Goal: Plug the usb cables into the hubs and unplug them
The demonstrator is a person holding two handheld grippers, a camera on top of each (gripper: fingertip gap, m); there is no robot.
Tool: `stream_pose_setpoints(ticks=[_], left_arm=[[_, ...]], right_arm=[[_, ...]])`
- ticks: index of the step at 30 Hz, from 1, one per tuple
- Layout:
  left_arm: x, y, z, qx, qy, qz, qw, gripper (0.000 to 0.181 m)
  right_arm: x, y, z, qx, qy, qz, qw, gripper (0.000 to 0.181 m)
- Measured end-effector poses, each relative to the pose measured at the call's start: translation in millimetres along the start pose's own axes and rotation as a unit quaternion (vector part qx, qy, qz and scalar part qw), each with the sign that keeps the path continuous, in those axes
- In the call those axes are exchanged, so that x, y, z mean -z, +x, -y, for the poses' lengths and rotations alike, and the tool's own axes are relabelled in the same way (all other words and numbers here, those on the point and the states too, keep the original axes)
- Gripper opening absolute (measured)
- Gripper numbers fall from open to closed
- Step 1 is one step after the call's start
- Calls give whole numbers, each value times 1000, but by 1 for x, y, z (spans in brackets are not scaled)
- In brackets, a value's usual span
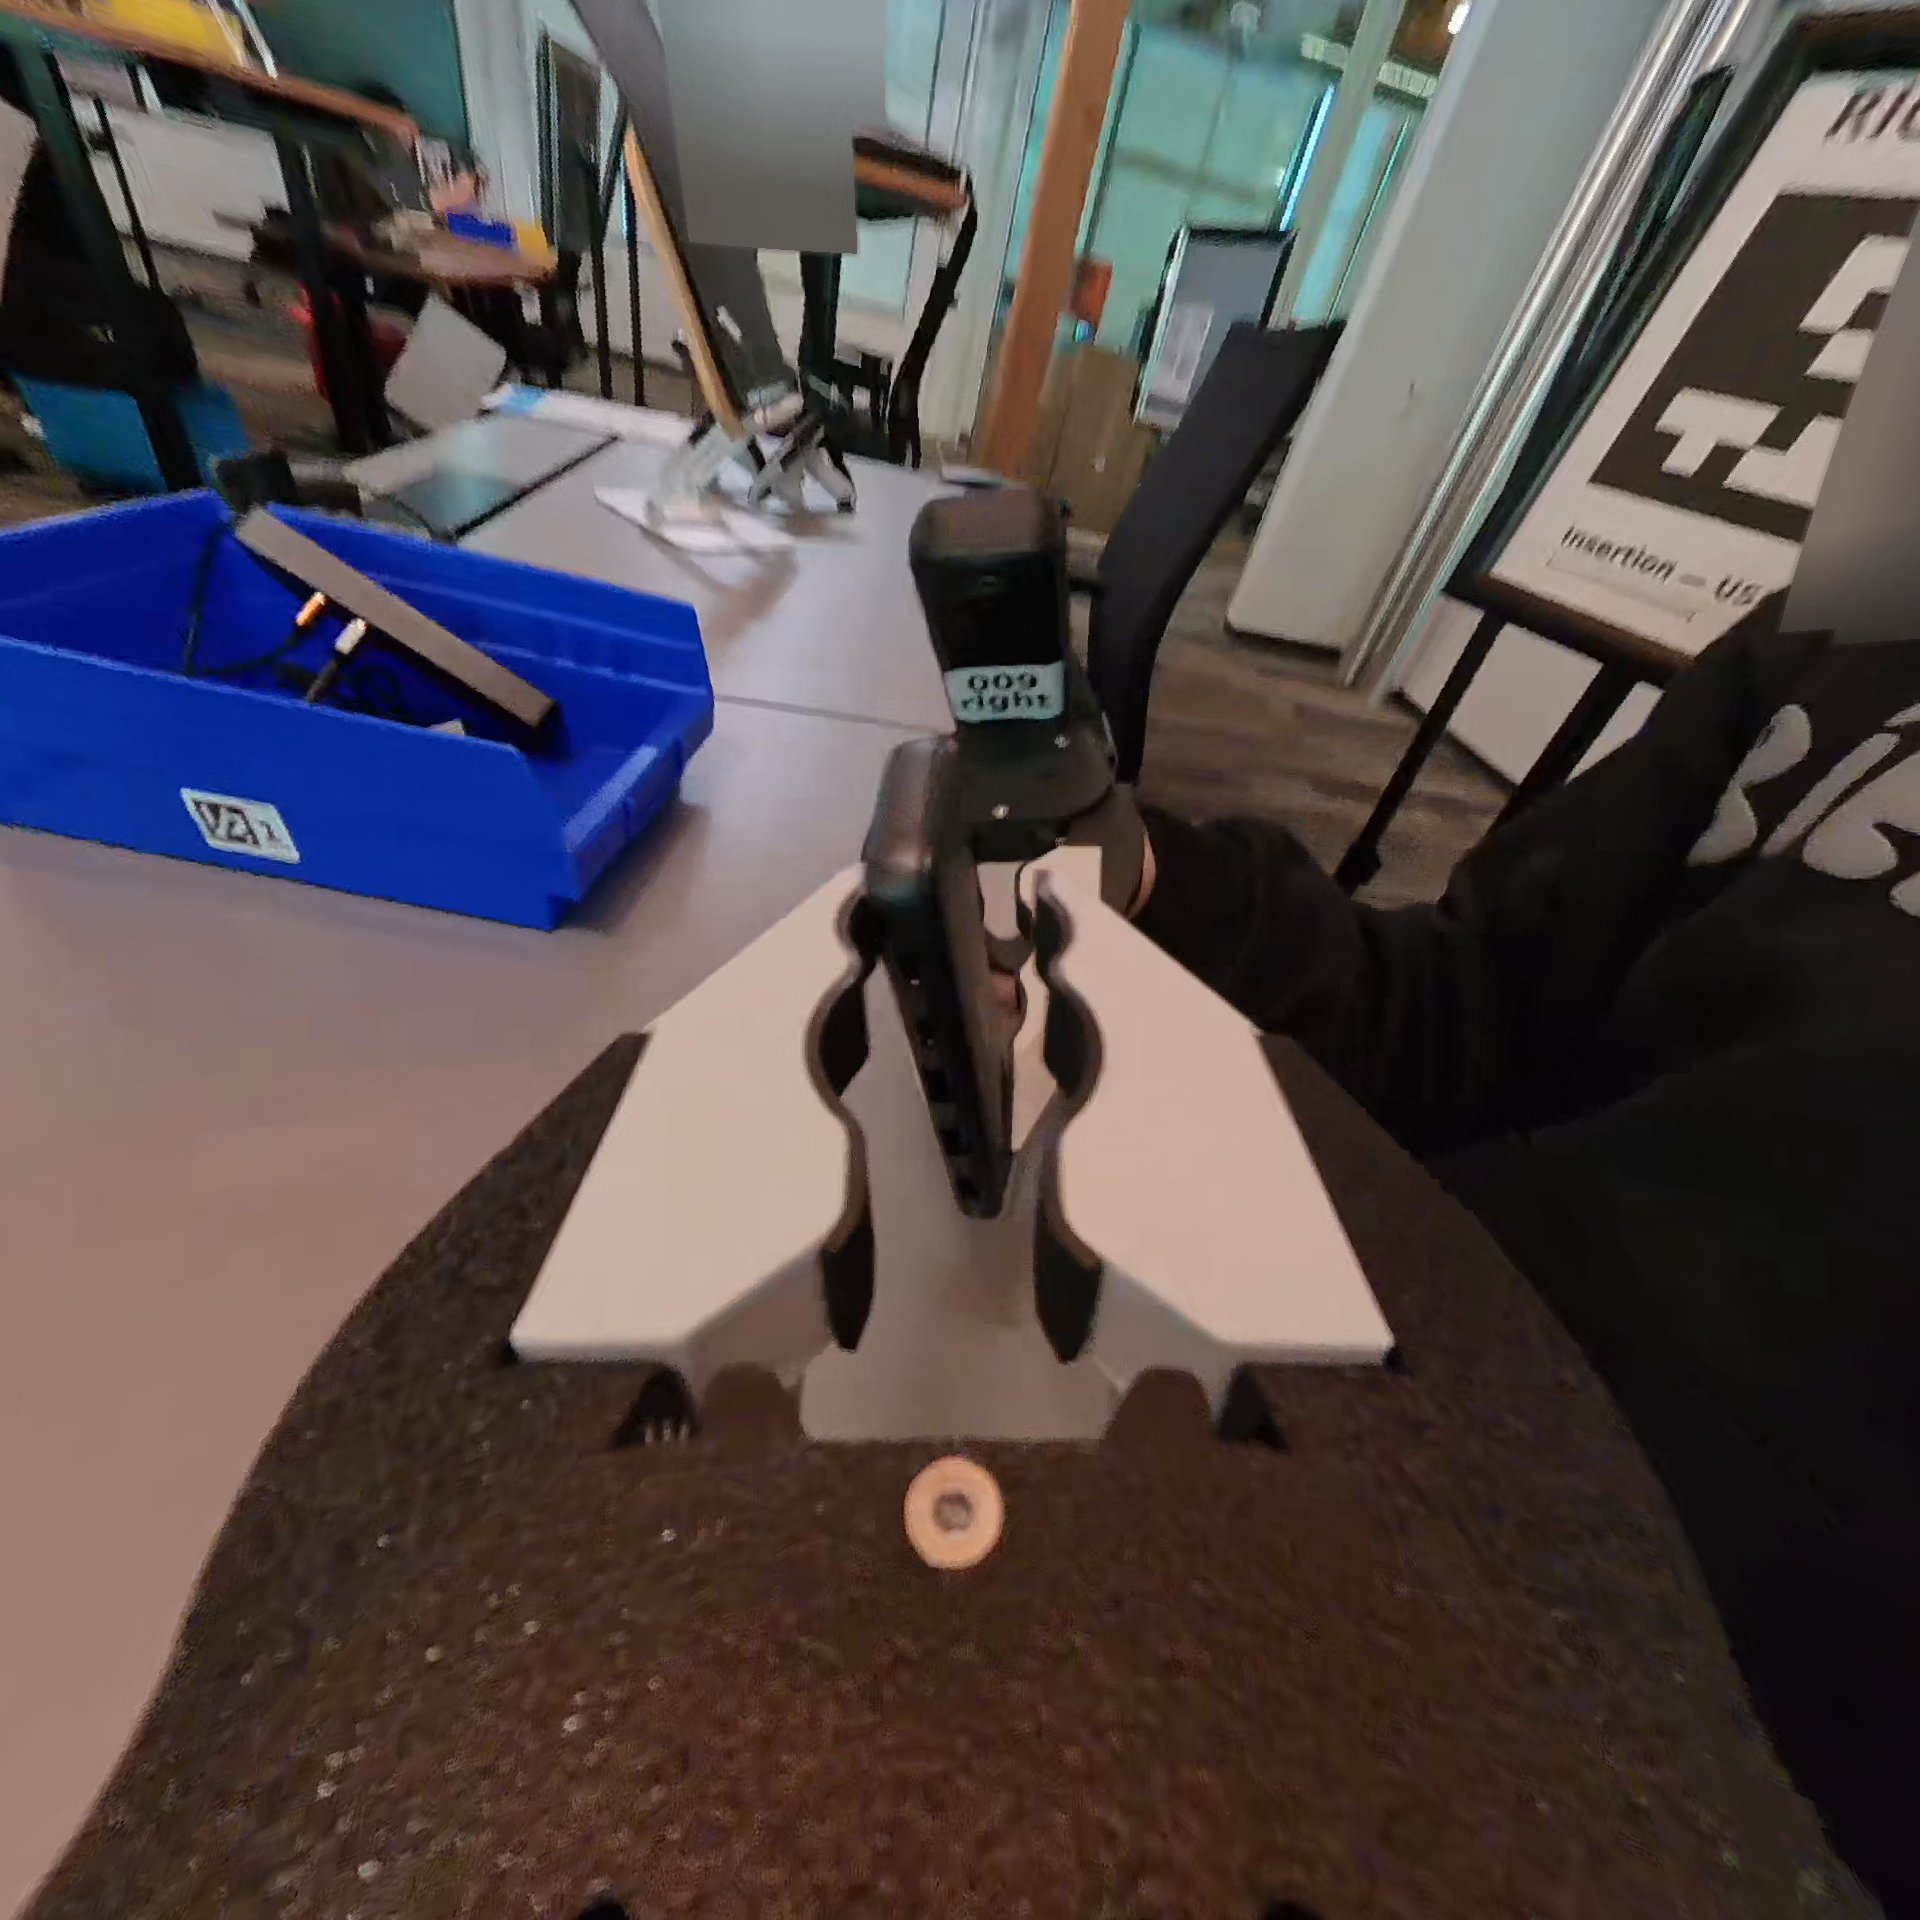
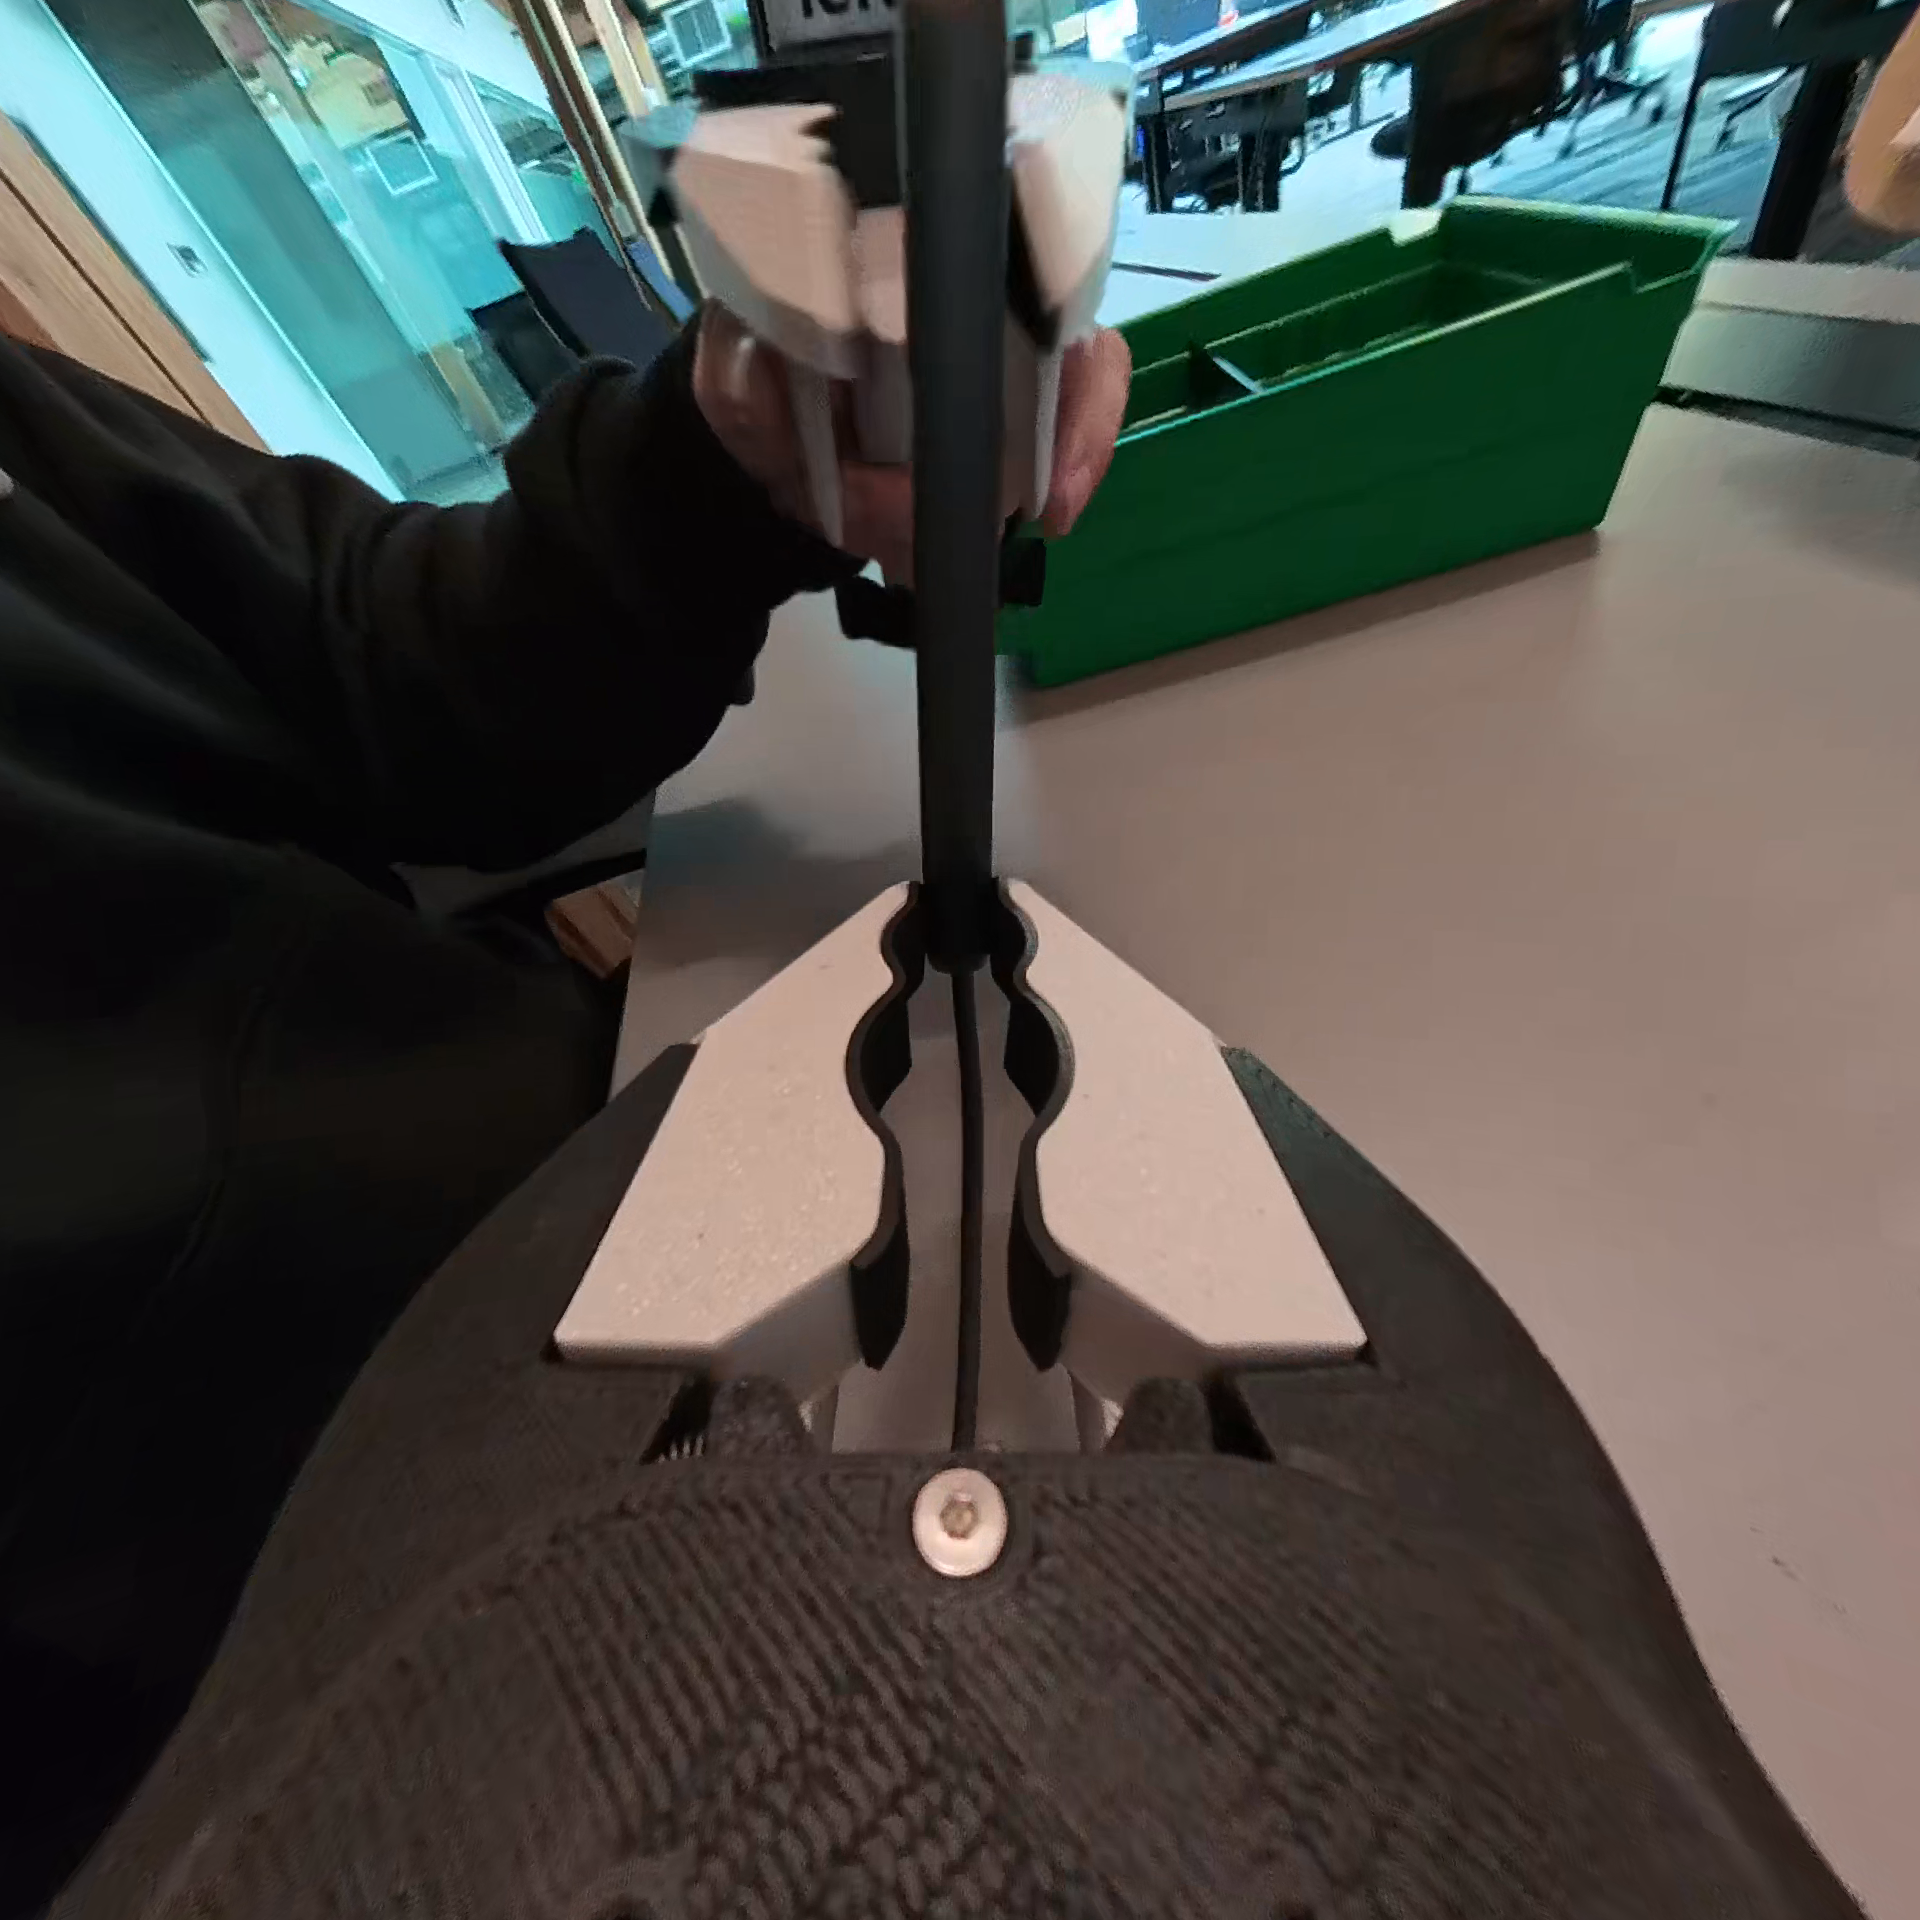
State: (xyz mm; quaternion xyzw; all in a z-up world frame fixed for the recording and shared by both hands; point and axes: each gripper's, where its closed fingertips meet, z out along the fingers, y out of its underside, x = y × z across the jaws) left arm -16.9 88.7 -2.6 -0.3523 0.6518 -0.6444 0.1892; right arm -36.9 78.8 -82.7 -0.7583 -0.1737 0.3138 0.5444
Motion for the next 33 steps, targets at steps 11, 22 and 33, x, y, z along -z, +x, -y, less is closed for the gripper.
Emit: stream_pose_setpoints(ticks=[11, 22, 33], left_arm=[[25, -80, 7, 363, 230, 95, 898, 9], [21, -89, 5, 494, 304, 39, 814, 9], [12, -90, 6, 507, 302, 98, 801, 9]], right_arm=[[10, 49, 55, 221, 56, -329, 916, 68], [17, 59, 59, 248, 136, -348, 894, 45], [21, 55, 60, 257, 212, -320, 887, 41]])
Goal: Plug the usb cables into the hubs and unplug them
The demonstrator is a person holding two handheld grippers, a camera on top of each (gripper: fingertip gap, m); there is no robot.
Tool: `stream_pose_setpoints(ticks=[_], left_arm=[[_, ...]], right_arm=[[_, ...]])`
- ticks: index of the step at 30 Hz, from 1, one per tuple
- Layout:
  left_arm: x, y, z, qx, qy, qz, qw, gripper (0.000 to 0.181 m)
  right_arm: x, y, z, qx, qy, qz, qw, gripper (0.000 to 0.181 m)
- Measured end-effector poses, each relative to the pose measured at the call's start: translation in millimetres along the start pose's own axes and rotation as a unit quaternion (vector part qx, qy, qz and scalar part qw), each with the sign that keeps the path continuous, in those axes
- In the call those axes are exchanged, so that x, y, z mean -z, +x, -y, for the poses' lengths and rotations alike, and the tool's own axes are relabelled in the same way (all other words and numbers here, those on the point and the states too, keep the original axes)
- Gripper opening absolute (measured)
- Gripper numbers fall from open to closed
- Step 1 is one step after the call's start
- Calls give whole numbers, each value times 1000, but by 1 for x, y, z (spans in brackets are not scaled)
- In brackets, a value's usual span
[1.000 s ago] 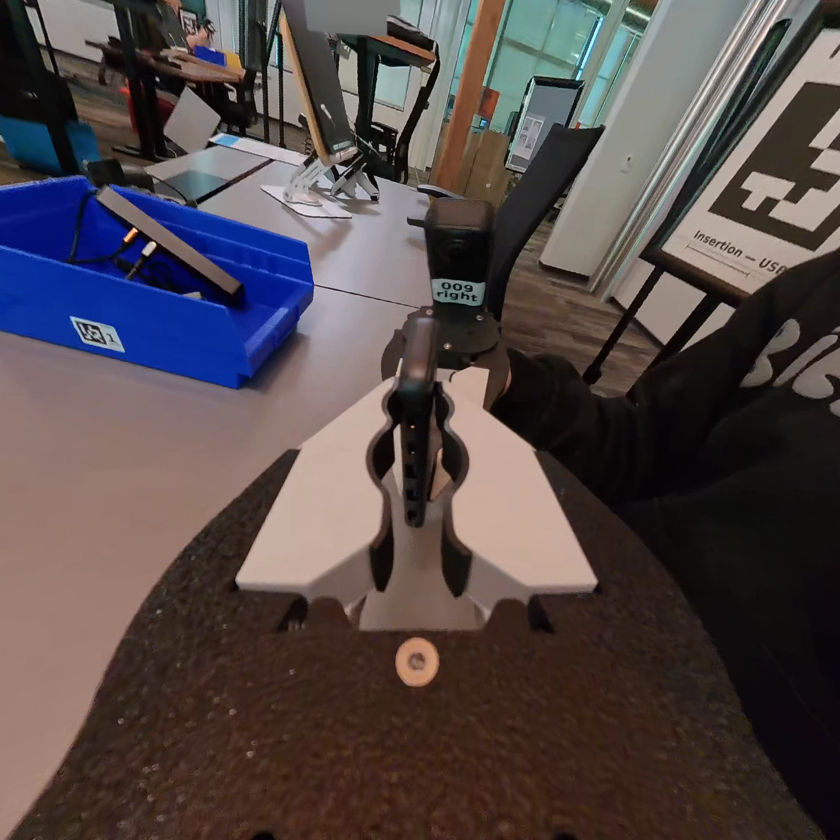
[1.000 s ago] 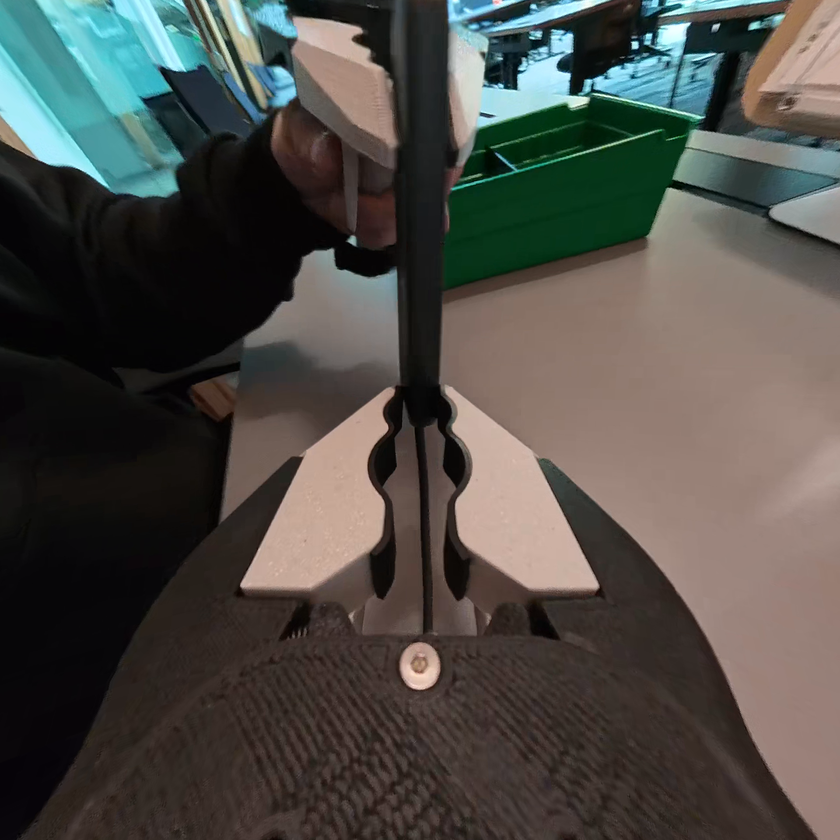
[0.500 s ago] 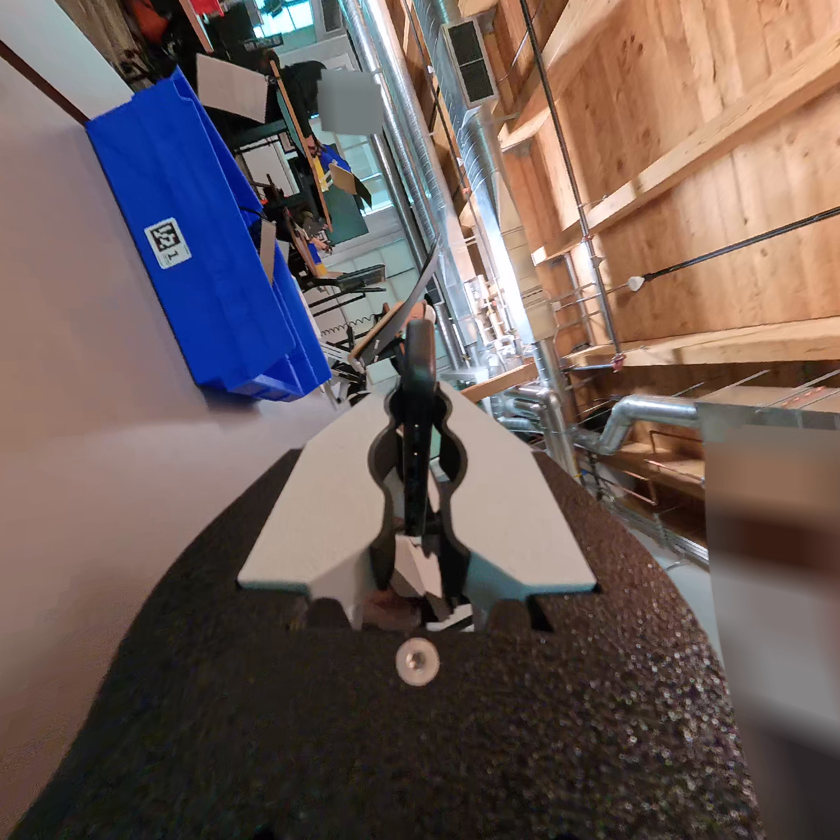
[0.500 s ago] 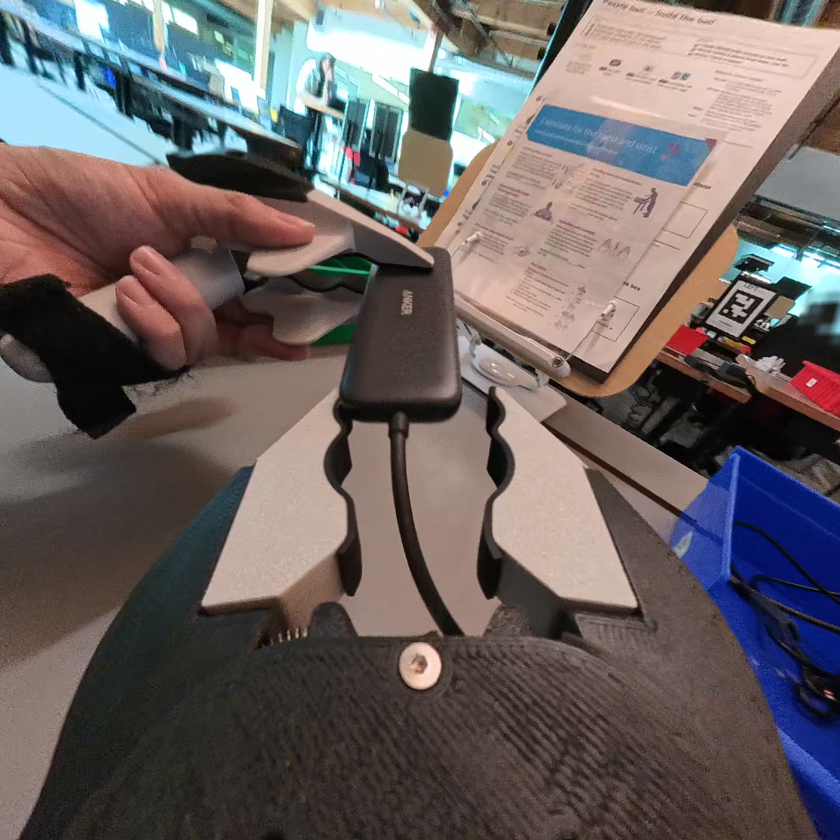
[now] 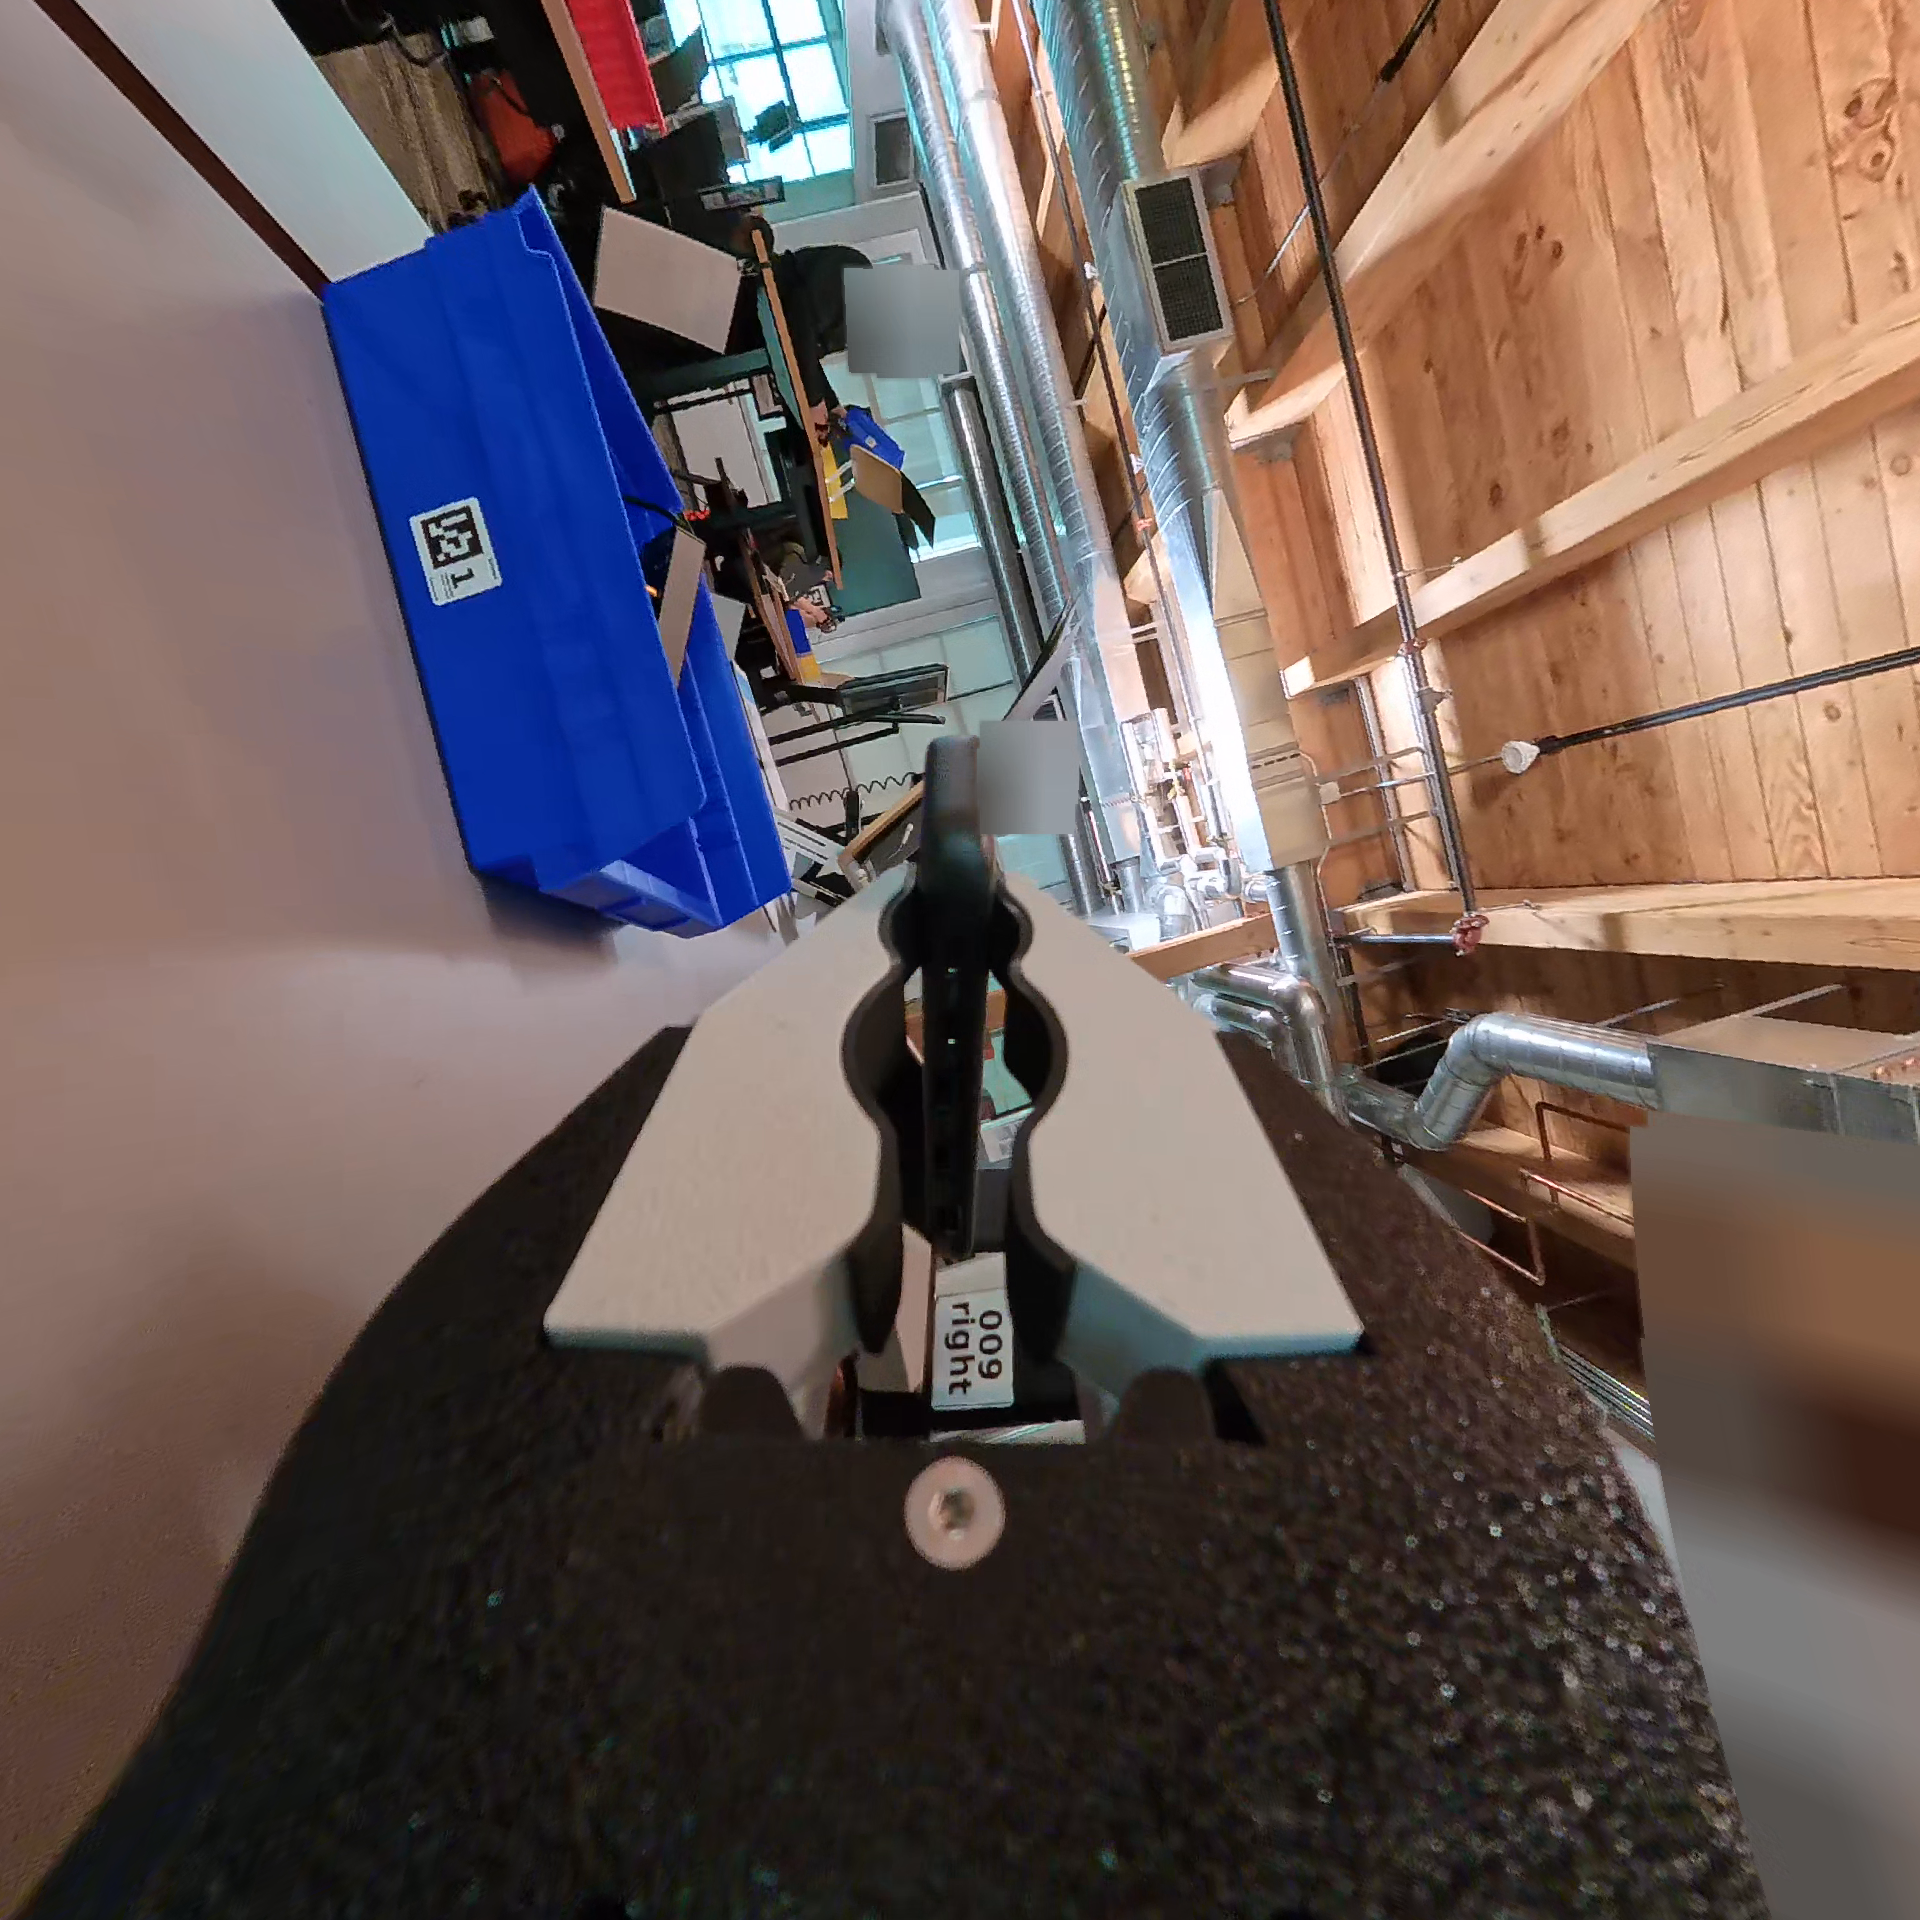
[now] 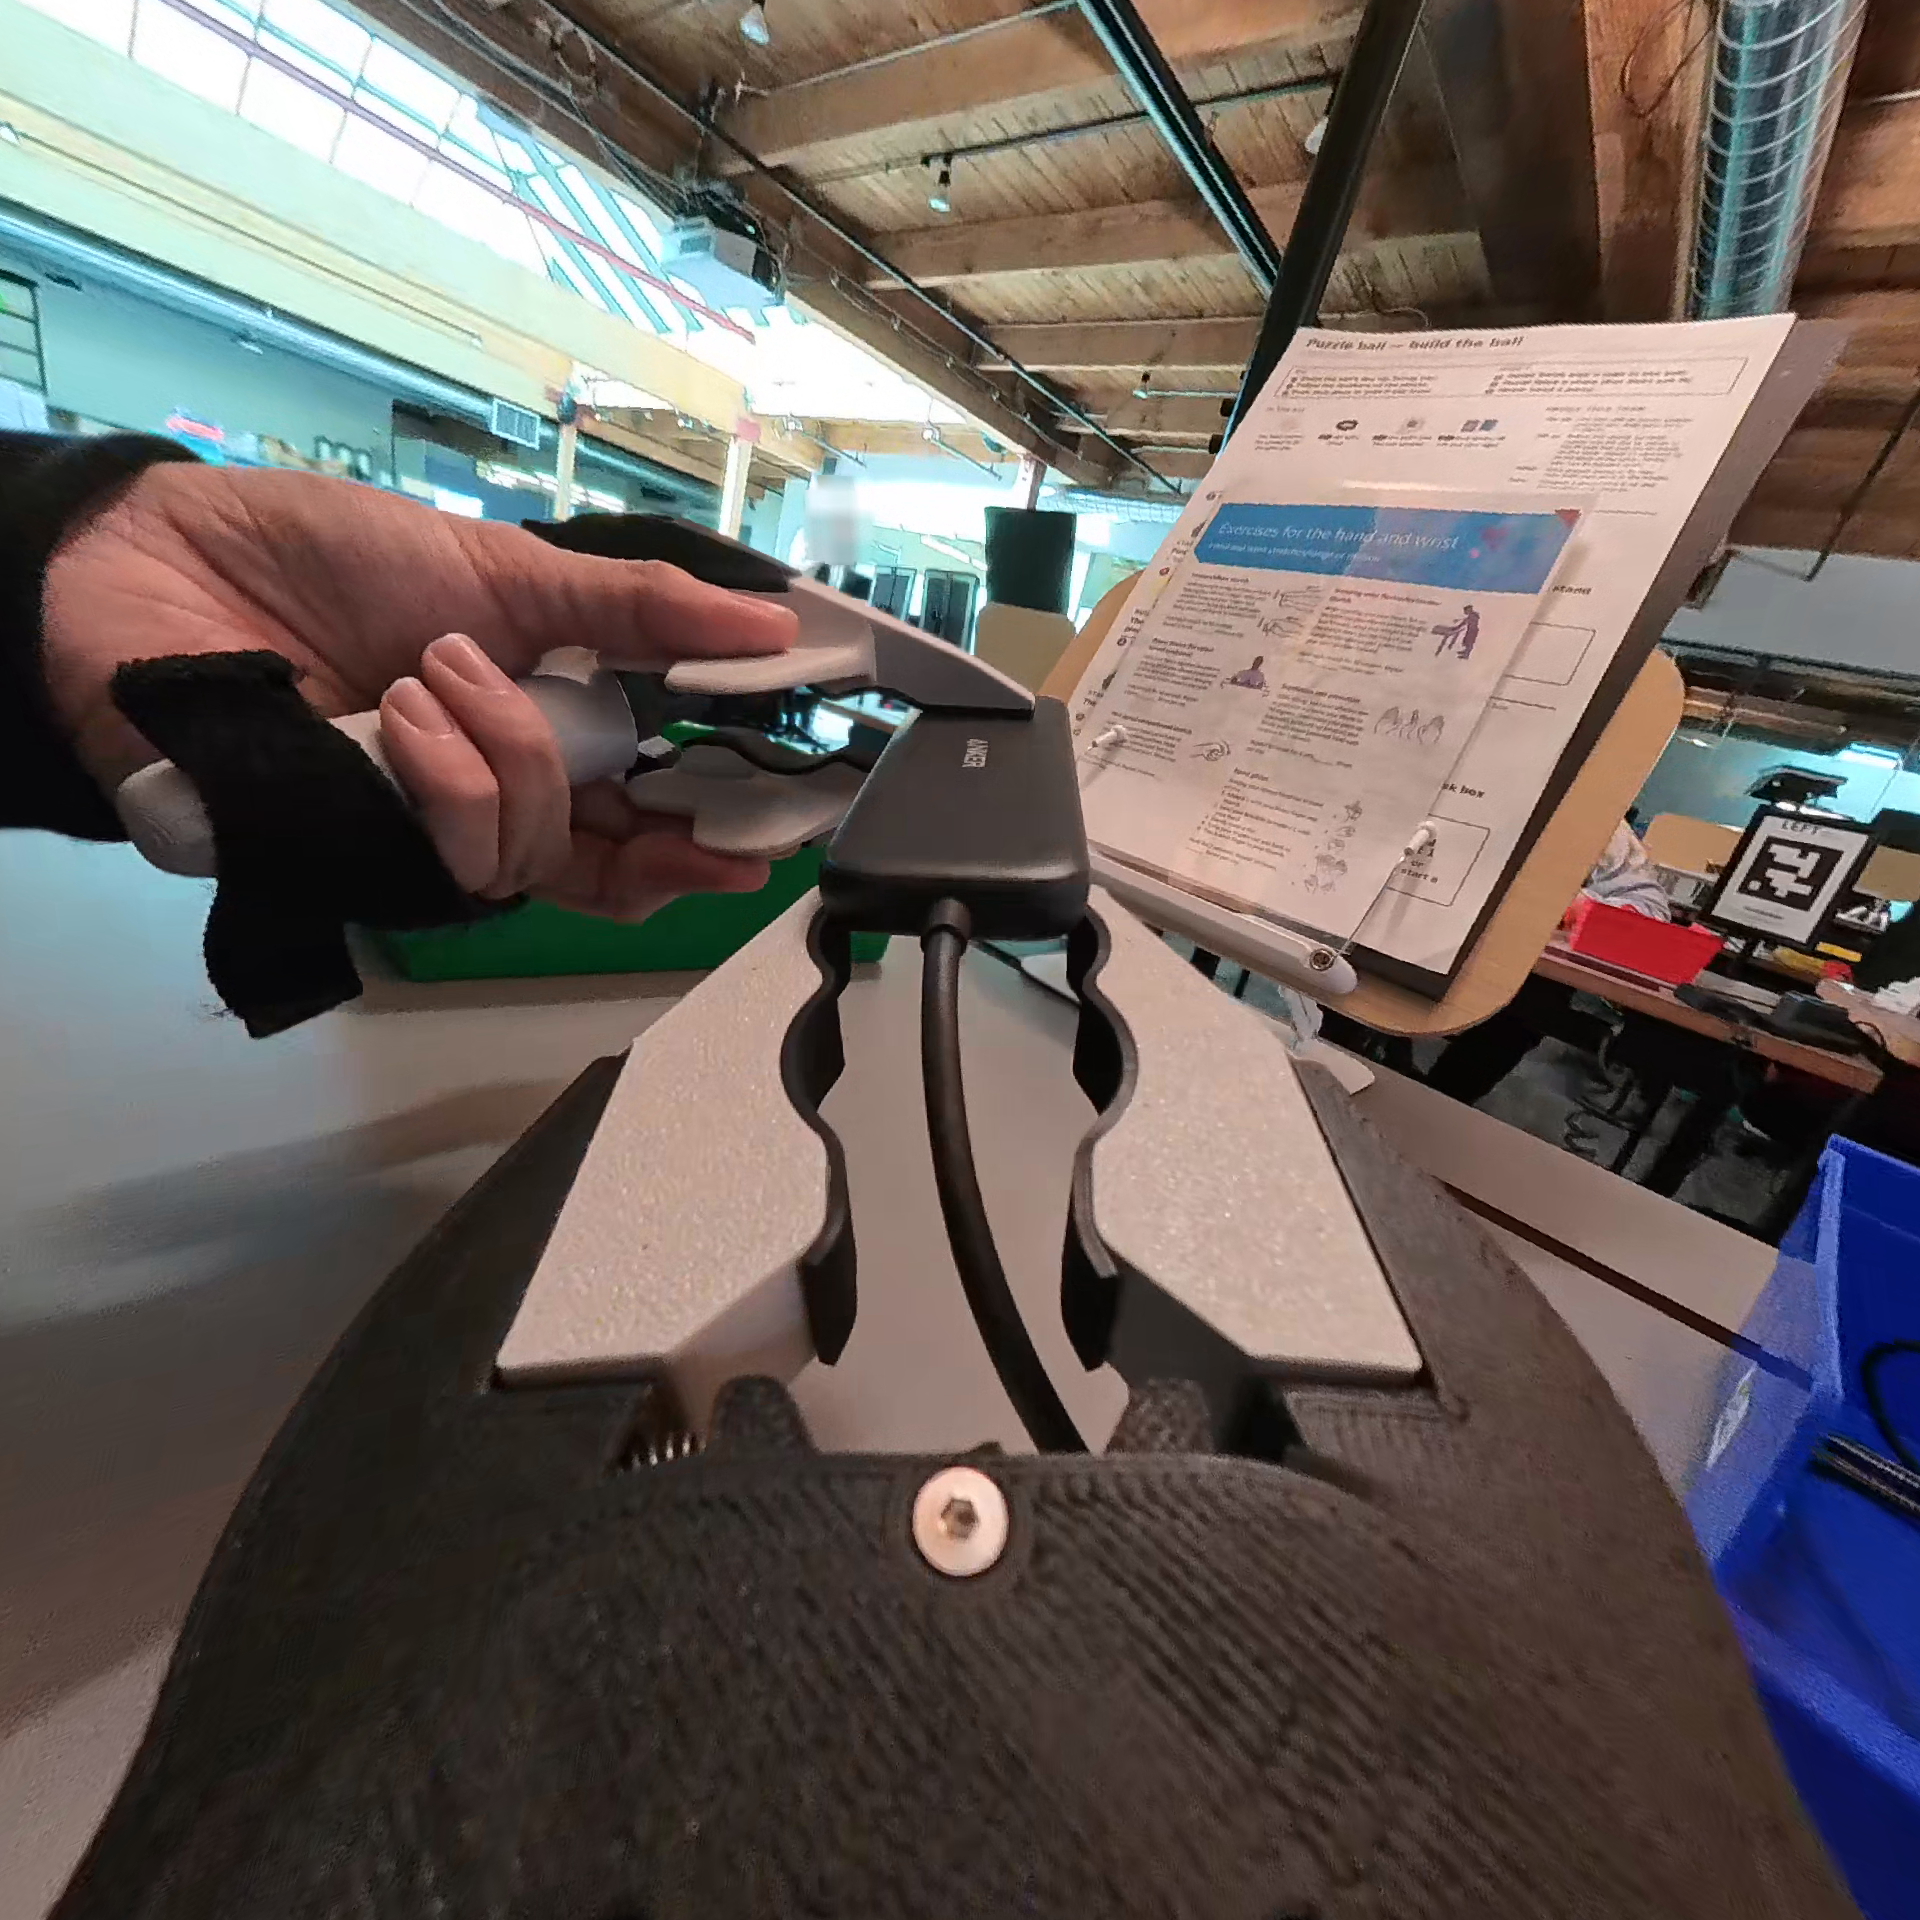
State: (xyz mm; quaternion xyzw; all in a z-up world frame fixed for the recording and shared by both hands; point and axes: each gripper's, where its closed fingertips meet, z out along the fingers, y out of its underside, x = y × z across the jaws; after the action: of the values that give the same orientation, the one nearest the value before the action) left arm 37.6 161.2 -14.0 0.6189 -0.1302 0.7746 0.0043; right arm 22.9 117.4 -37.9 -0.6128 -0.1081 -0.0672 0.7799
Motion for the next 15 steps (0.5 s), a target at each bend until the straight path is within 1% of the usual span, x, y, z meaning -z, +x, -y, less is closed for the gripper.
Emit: stream_pose_setpoints(ticks=[1, 2, 3, 6, 7, 8, 10, 15], left_arm=[[0, 1, -1, -1, 1, 2, 1000, 9], [-1, 2, -1, -5, 4, 3, 1000, 9], [-1, 3, -1, -7, 8, 4, 1000, 9], [-1, 1, 1, -10, 14, 14, 1000, 9], [0, 0, 1, -8, 16, 16, 1000, 9], [0, 0, 1, -3, 18, 13, 1000, 9], [0, -2, 2, 0, 24, 16, 1000, 9], [0, -2, 3, 4, 24, 12, 1000, 9]], right_arm=[[1, -2, 1, 0, 6, 7, 1000, 43], [1, -6, 3, -1, 12, 21, 1000, 50], [2, -6, 4, -5, 19, 23, 1000, 52], [5, 2, 14, 6, 50, -8, 999, 49], [6, 4, 15, 9, 50, -12, 999, 50], [6, 2, 13, 11, 45, -4, 999, 46], [4, 2, 7, 17, 27, -10, 999, 45], [4, 2, 12, 8, 28, -23, 999, 45]])
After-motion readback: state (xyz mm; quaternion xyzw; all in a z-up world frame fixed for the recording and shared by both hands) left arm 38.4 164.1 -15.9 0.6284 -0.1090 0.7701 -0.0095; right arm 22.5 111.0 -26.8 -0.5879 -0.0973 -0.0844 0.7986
